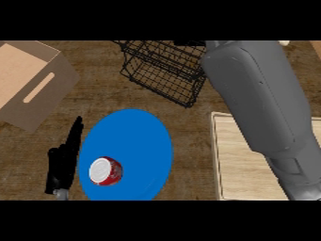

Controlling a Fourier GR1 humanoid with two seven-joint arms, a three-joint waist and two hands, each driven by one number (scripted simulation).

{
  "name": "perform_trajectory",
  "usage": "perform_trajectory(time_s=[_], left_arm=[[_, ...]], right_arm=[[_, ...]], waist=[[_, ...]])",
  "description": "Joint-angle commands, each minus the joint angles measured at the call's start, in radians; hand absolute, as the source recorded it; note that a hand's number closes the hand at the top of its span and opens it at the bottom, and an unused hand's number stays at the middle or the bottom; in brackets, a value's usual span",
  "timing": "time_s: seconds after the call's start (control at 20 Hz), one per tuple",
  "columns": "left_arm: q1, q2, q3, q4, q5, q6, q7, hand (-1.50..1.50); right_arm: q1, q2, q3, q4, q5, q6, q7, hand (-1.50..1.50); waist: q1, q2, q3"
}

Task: Pick the sweet potato from the tray and place it in the tiered basket

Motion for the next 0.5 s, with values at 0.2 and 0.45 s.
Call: perform_trajectory(time_s=[0.2,0.45], left_arm=[[0.040,0.025,0.034,0.040,0.021,-0.052,-0.034,0.00],[0.039,-0.018,0.008,0.051,0.005,-0.041,-0.052,0.00]], right_arm=[[-0.052,0.026,-0.067,0.320,0.046,-0.185,-0.106,1.50],[-0.098,0.090,-0.116,0.461,0.042,-0.317,-0.115,1.50]], waist=[[0.004,0.005,-0.003],[0.011,0.009,-0.004]])
